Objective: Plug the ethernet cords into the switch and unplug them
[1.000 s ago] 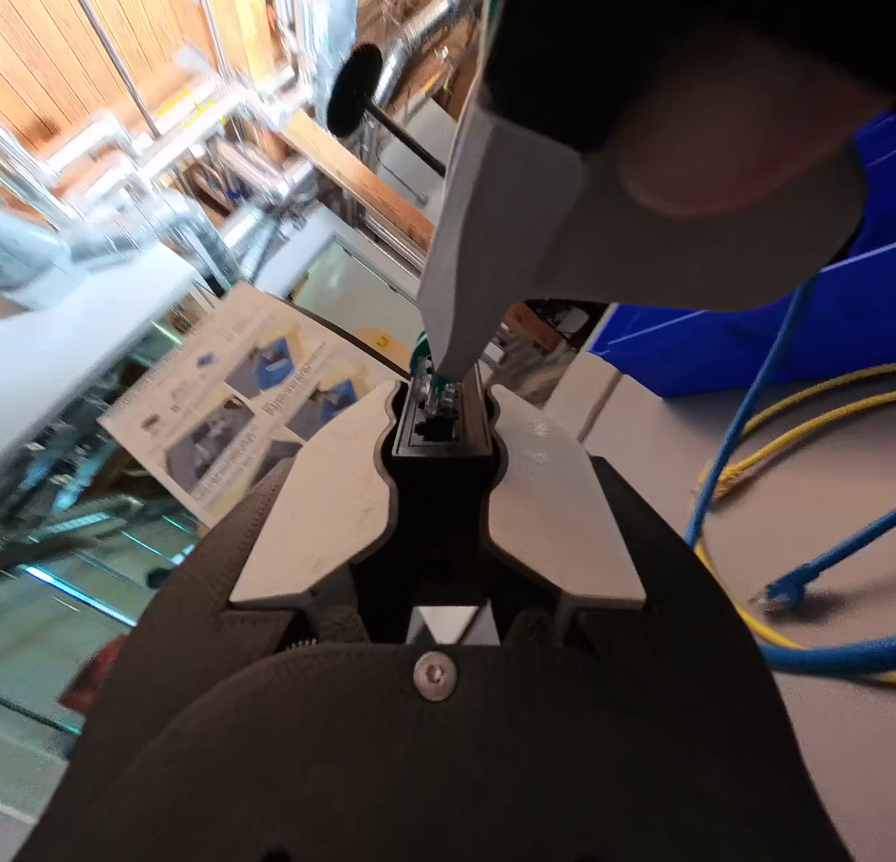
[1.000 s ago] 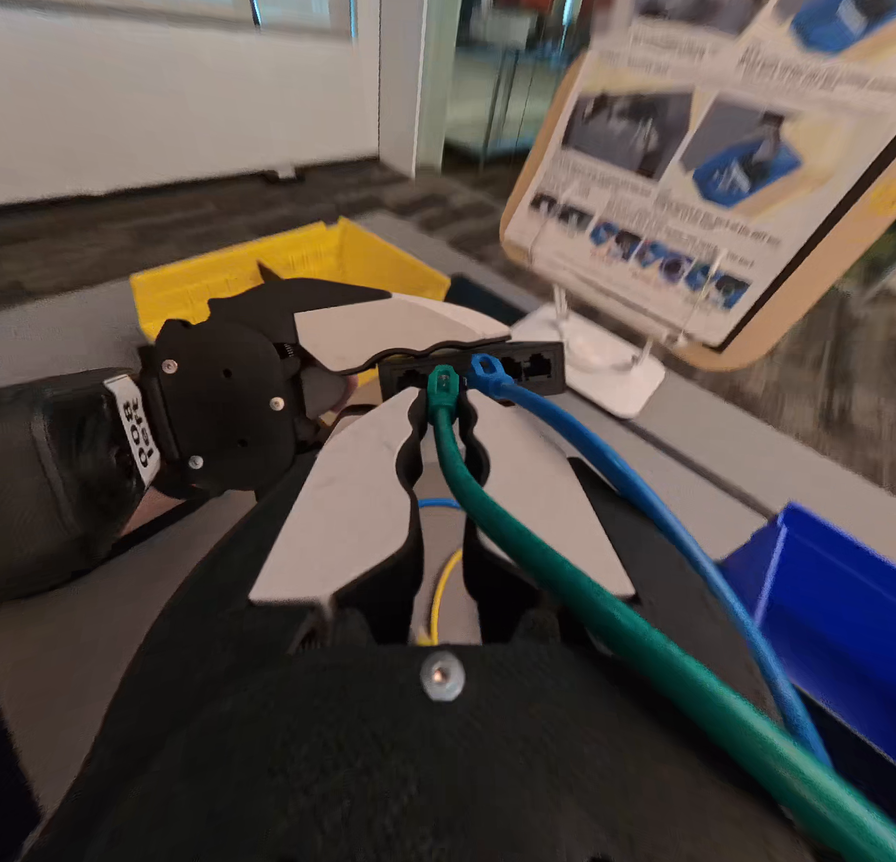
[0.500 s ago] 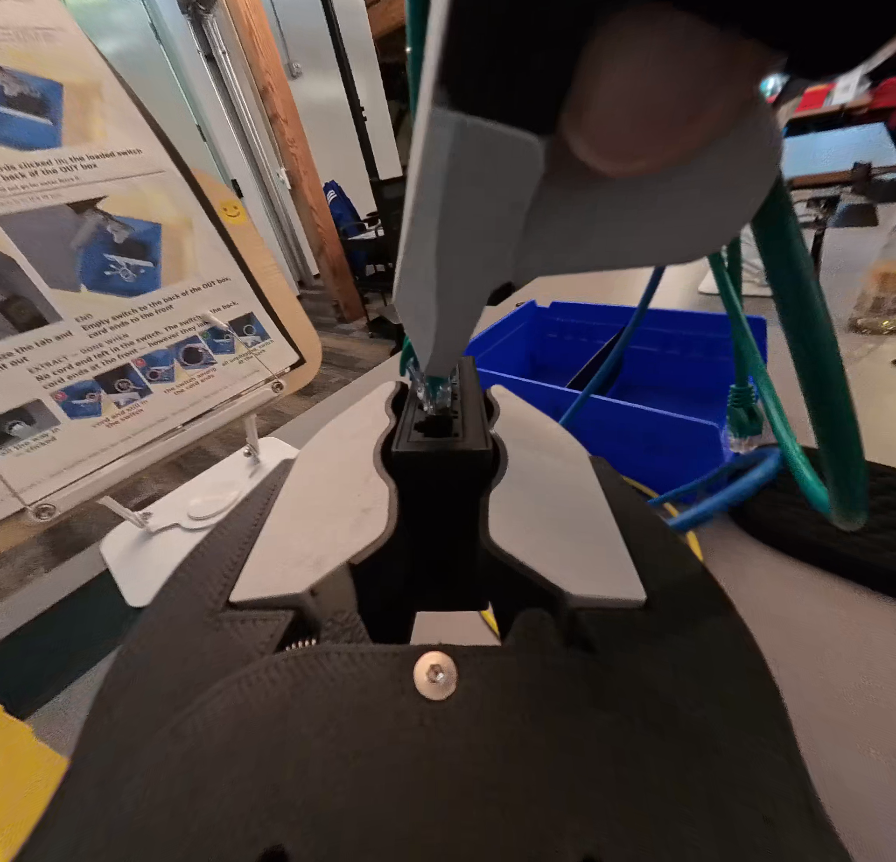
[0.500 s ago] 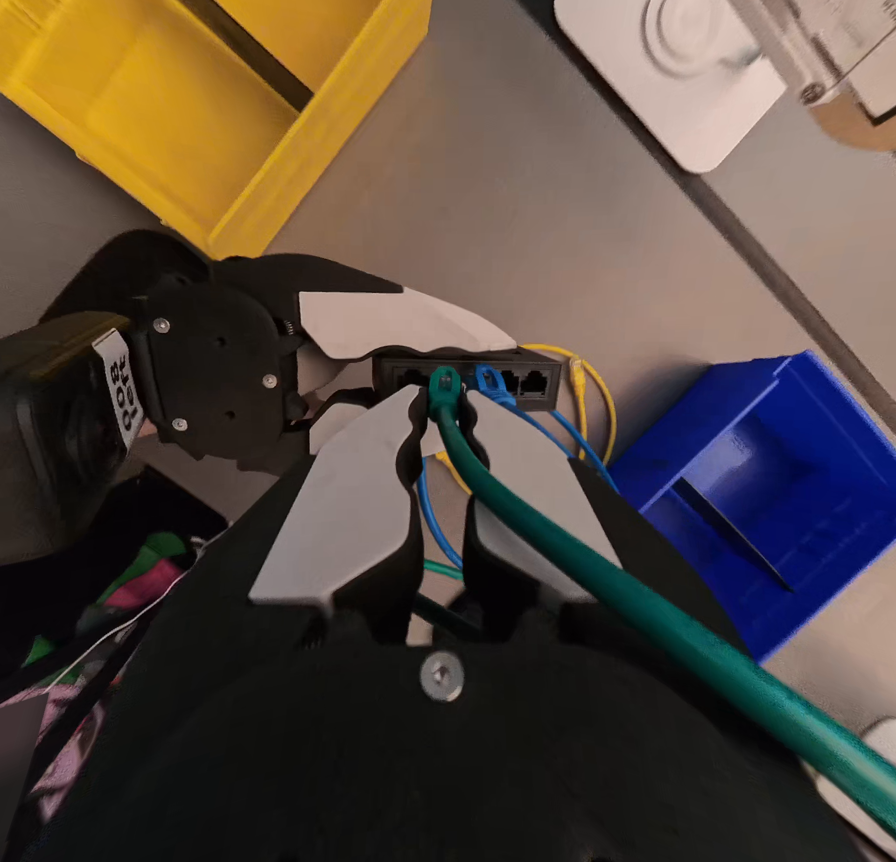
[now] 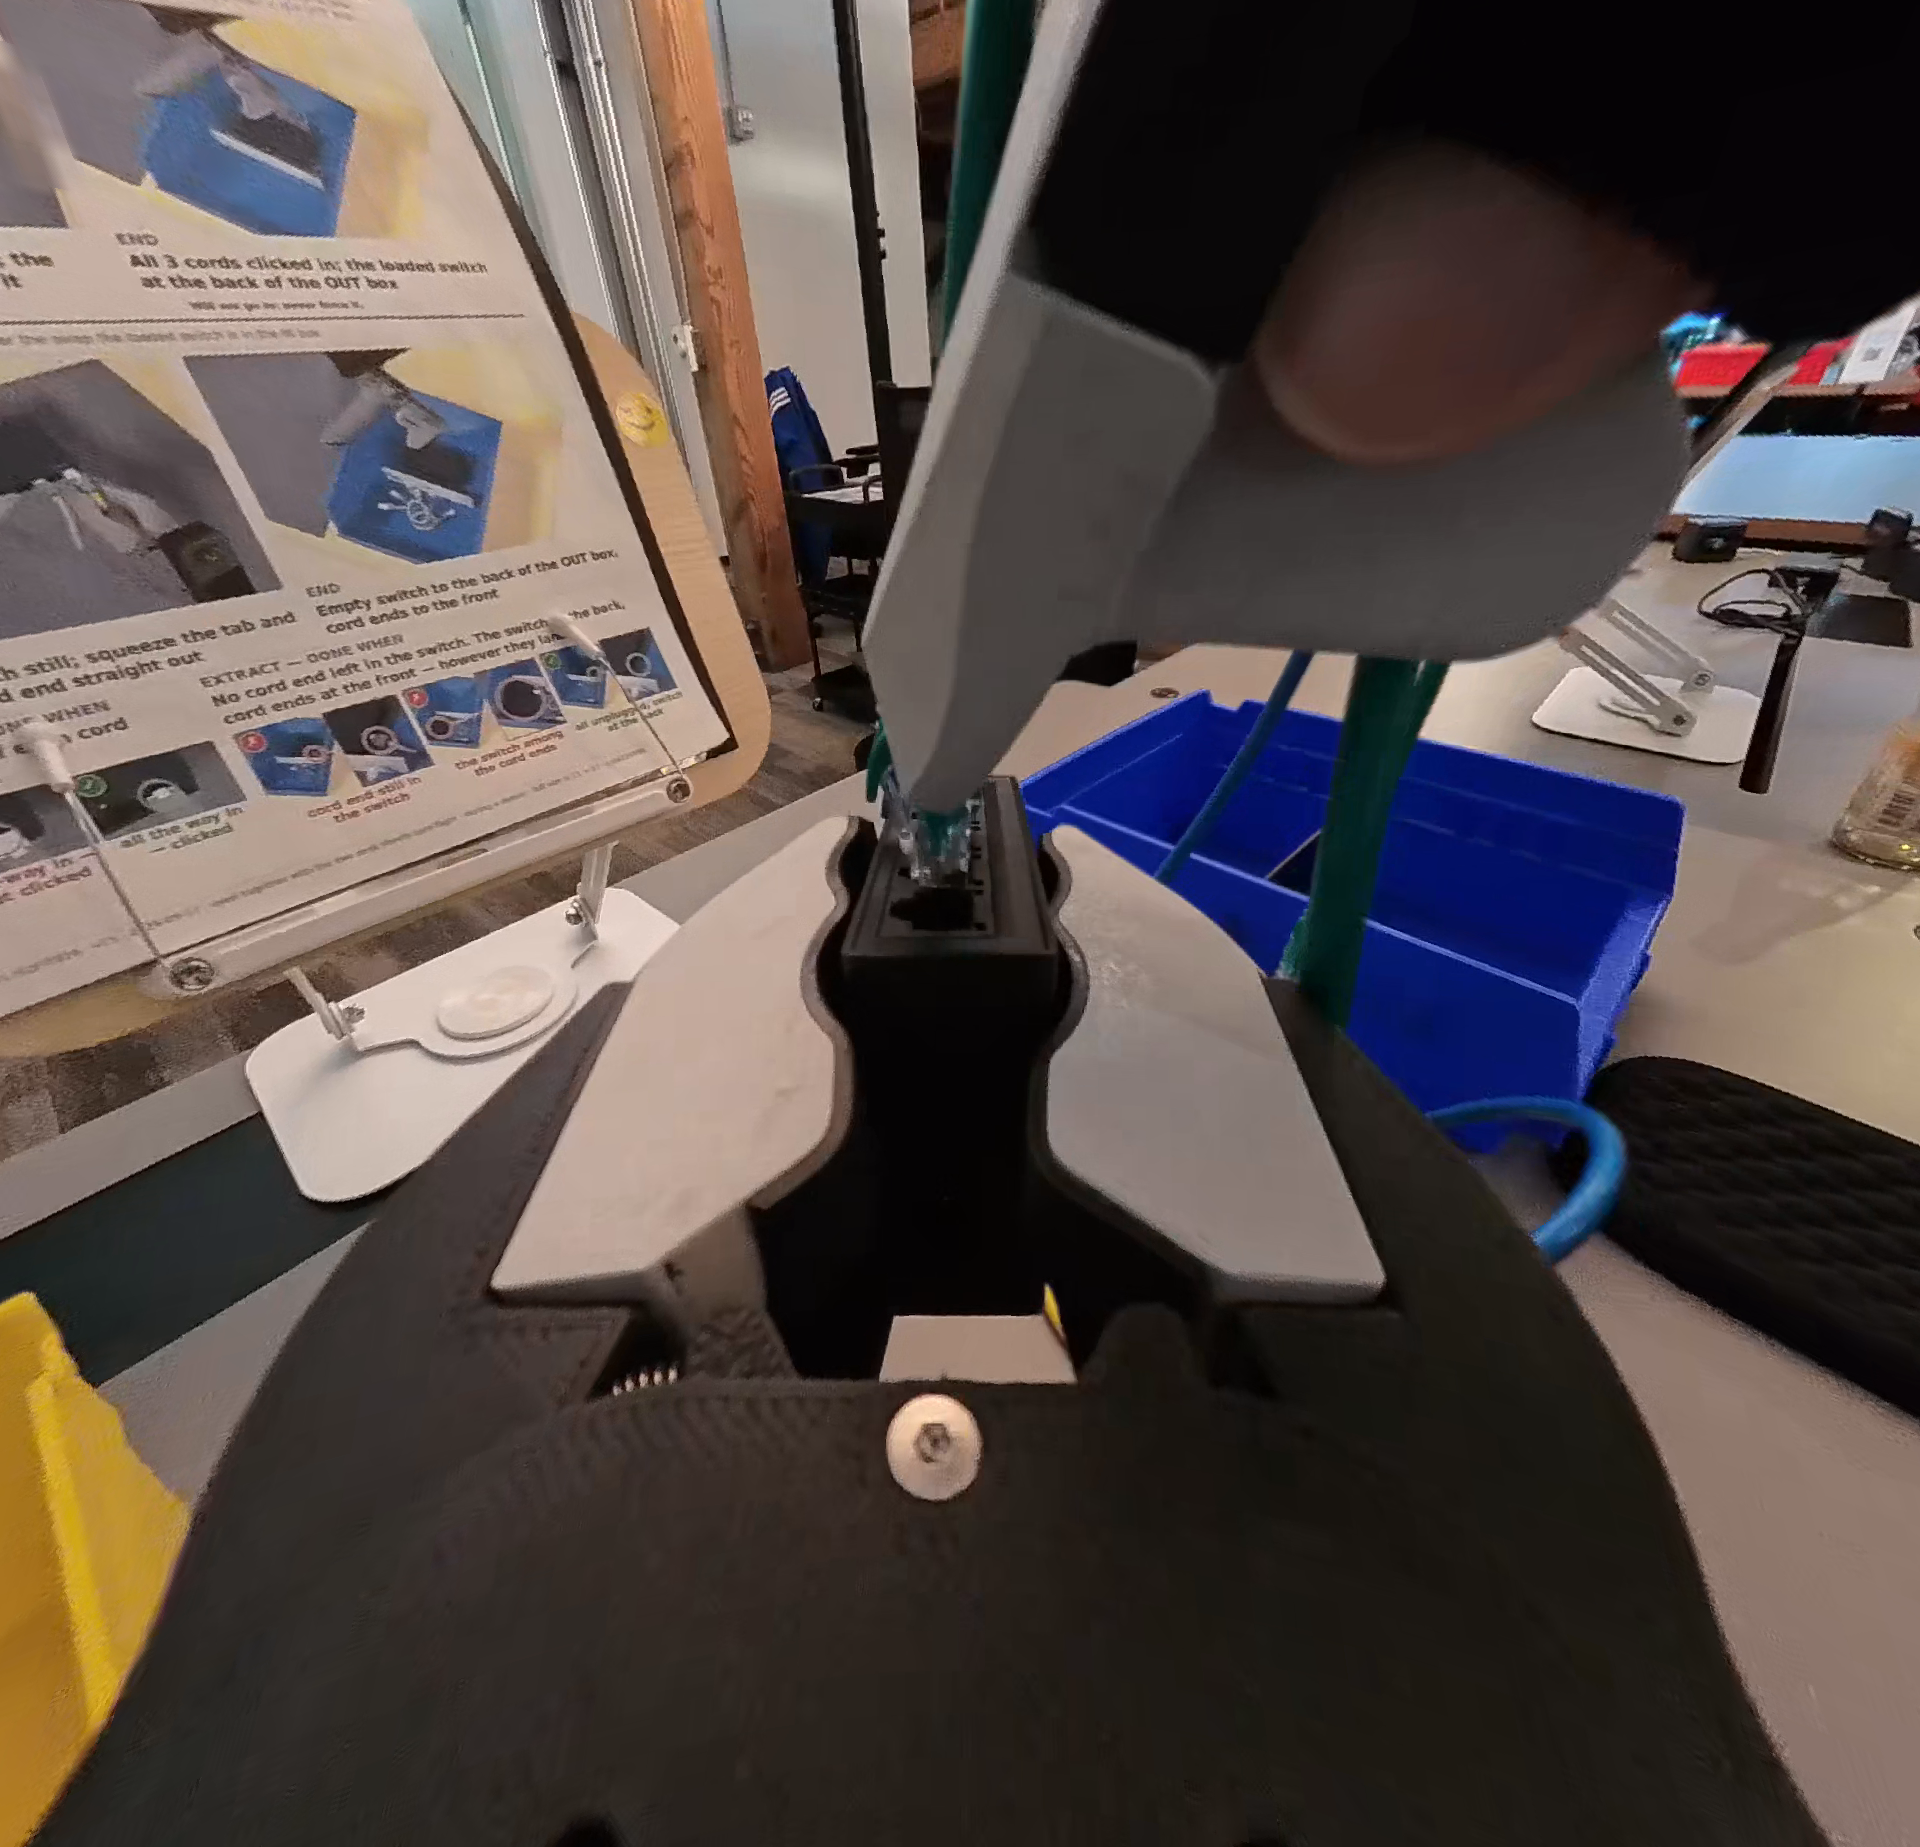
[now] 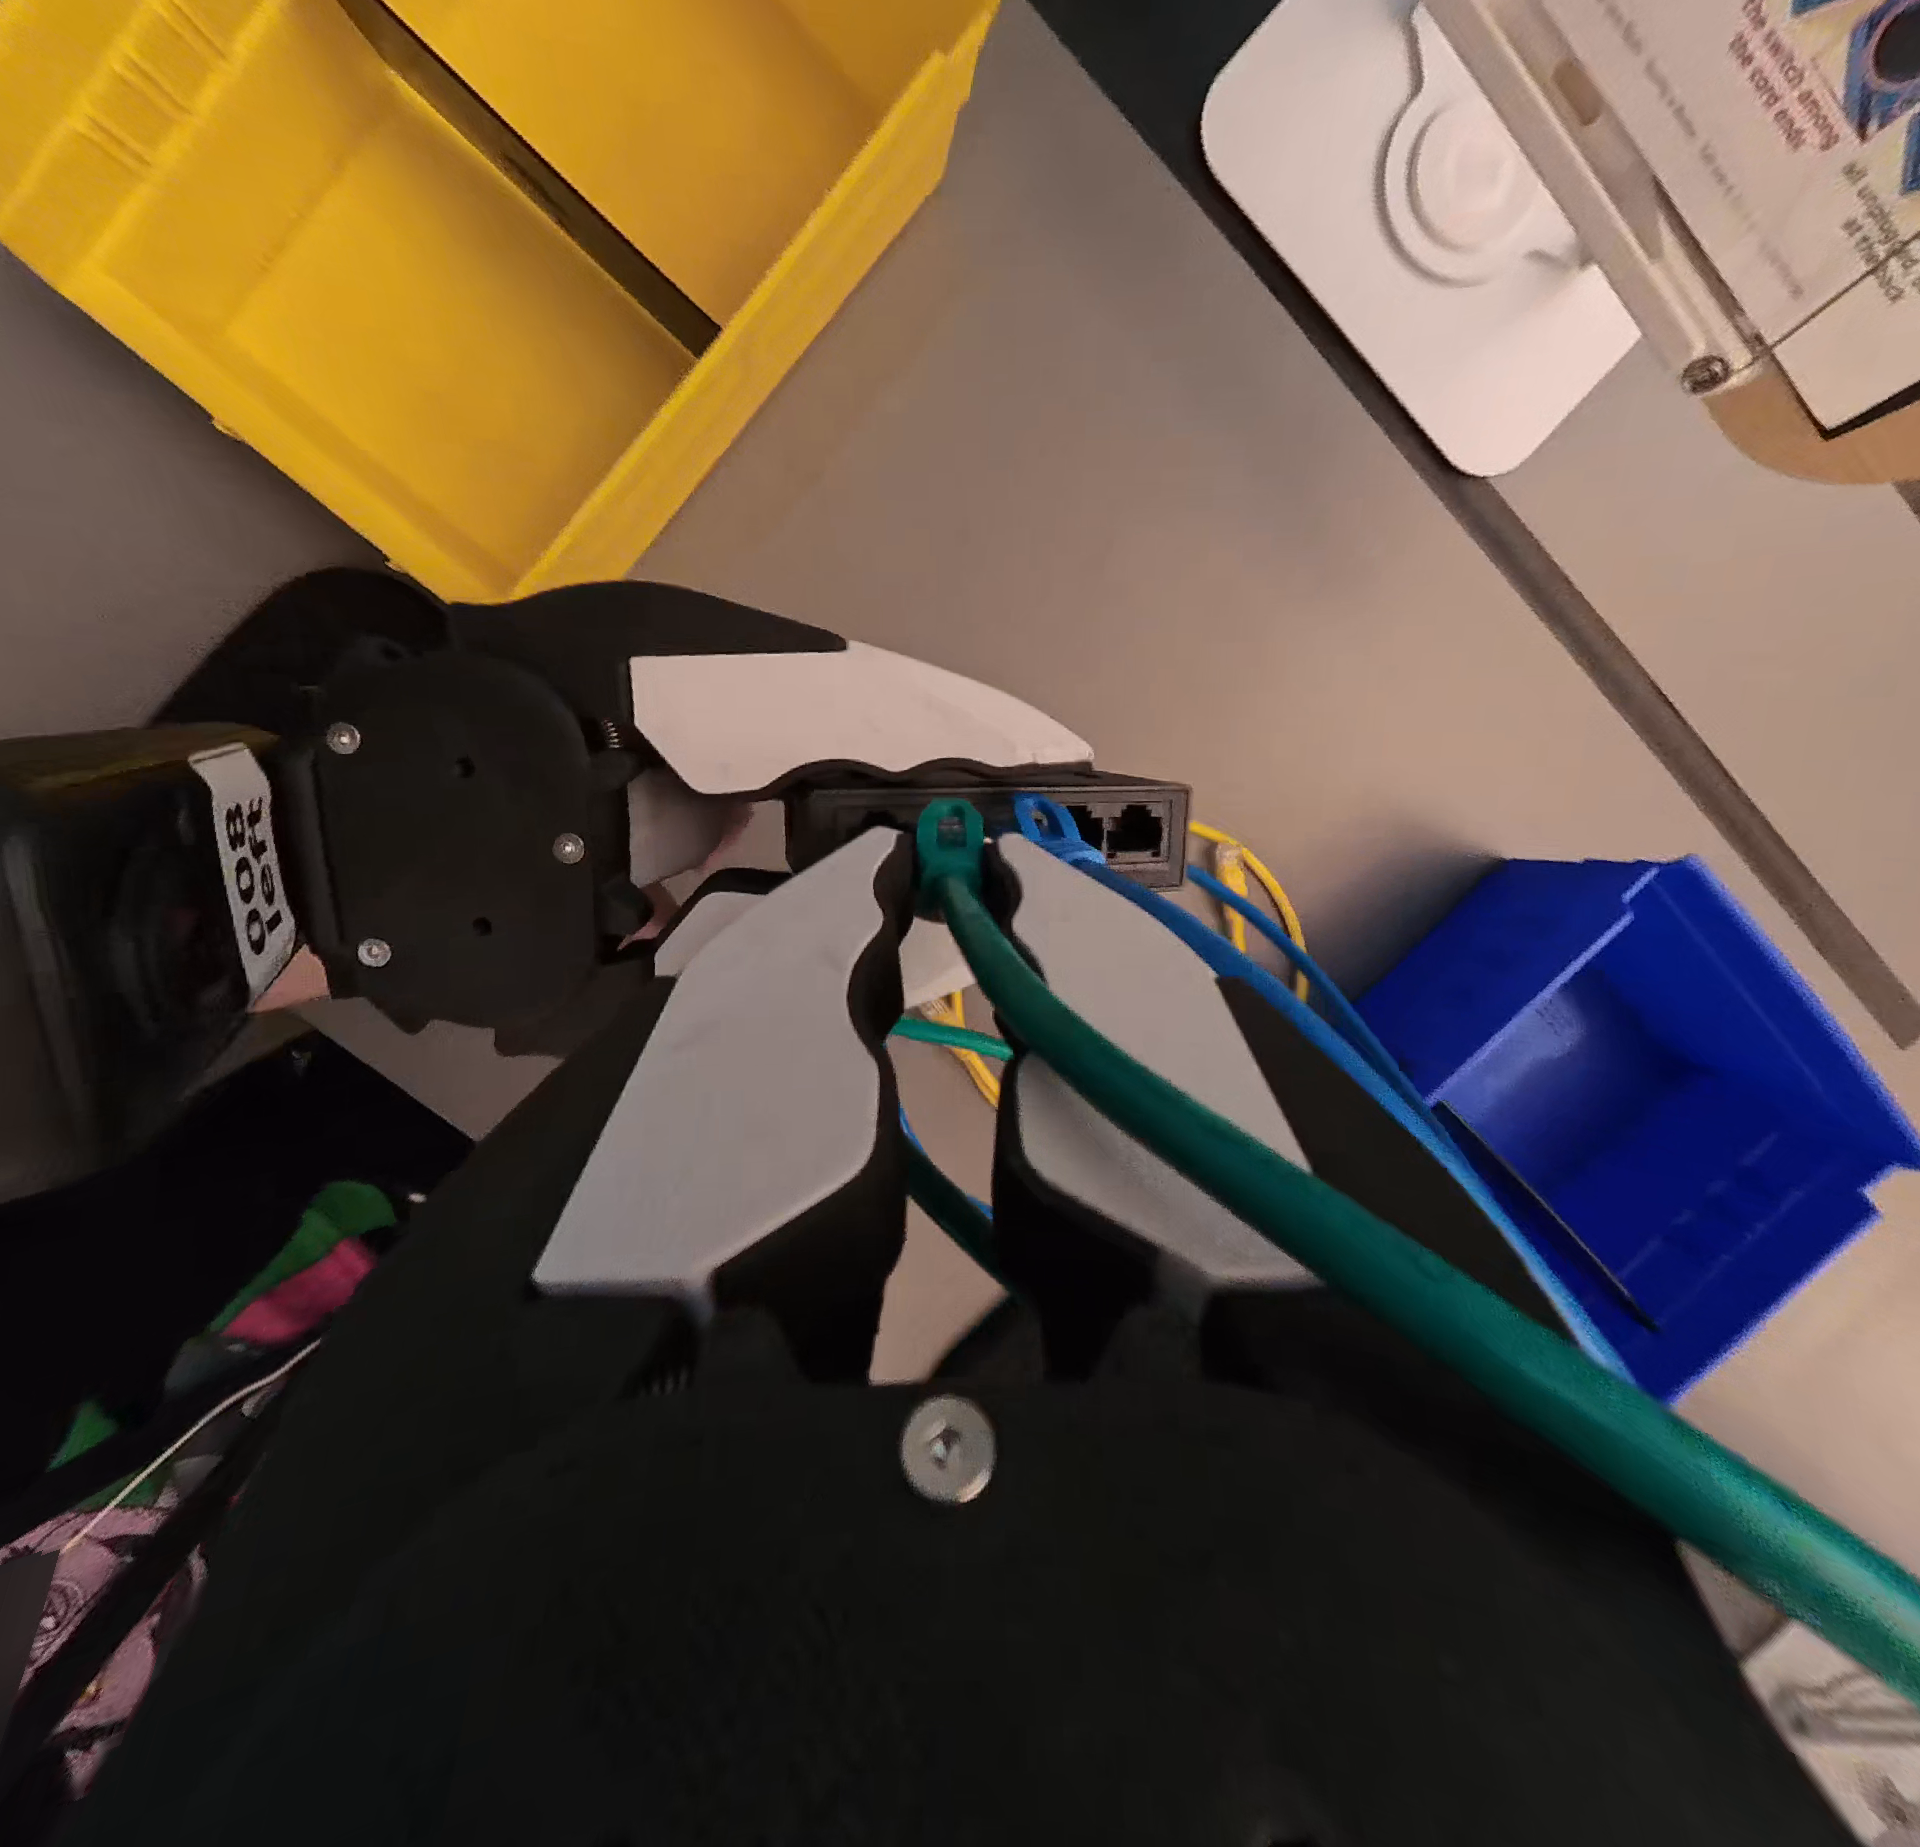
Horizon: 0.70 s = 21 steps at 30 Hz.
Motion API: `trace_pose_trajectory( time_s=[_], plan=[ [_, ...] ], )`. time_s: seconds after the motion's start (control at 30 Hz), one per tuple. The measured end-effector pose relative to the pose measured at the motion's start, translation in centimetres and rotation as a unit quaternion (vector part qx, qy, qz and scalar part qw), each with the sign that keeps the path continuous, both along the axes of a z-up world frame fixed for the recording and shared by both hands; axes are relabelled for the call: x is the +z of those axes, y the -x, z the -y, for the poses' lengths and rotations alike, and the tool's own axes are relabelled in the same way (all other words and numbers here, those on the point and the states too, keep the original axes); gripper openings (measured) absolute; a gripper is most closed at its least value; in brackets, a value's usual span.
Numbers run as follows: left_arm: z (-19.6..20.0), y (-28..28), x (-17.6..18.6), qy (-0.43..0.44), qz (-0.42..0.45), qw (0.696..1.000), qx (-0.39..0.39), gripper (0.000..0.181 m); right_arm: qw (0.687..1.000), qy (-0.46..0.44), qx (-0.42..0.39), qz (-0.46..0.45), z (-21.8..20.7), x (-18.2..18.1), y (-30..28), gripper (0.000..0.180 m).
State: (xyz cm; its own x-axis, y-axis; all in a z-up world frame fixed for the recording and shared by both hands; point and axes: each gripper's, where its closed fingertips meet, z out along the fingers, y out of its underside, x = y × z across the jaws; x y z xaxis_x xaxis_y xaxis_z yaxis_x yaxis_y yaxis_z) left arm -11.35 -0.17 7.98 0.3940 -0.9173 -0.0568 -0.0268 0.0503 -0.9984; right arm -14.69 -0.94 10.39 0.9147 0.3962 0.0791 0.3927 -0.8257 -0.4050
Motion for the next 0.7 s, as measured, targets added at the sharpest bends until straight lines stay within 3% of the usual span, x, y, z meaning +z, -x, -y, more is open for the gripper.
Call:
trace_pose_trajectory(
  time_s=[0.7],
  plan=[
    [-0.17, 0.24, 0.34, -0.003, -0.006, 1.0, 0.008, 0.029, 0.999, -0.031, 0.019, 0.014, -0.33, 0.67, 0.36, 0.017]
  ],
)
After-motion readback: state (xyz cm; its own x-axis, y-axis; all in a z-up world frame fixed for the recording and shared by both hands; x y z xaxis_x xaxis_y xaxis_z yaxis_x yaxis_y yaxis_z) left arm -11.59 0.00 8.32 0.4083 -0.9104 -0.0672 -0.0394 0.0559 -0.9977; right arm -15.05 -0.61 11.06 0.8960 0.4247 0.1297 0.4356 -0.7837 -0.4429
